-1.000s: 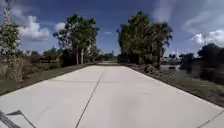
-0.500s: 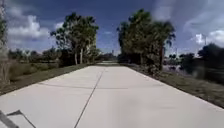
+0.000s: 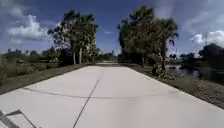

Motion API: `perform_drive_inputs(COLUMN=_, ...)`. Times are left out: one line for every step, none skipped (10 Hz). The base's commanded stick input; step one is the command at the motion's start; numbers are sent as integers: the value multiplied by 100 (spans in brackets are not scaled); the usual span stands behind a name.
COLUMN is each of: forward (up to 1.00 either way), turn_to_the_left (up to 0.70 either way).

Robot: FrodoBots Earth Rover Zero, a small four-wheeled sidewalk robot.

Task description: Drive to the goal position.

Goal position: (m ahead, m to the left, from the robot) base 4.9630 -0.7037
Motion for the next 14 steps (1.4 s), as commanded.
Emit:
perform_drive_inputs(forward=85, turn_to_the_left=0)
perform_drive_inputs(forward=85, turn_to_the_left=0)
perform_drive_inputs(forward=85, turn_to_the_left=0)
perform_drive_inputs(forward=85, turn_to_the_left=0)
perform_drive_inputs(forward=85, turn_to_the_left=0)
perform_drive_inputs(forward=85, turn_to_the_left=0)
perform_drive_inputs(forward=85, turn_to_the_left=0)
perform_drive_inputs(forward=85, turn_to_the_left=0)
perform_drive_inputs(forward=85, turn_to_the_left=0)
perform_drive_inputs(forward=85, turn_to_the_left=0)
perform_drive_inputs(forward=85, turn_to_the_left=0)
perform_drive_inputs(forward=85, turn_to_the_left=0)
perform_drive_inputs(forward=85, turn_to_the_left=0)
perform_drive_inputs(forward=85, turn_to_the_left=0)
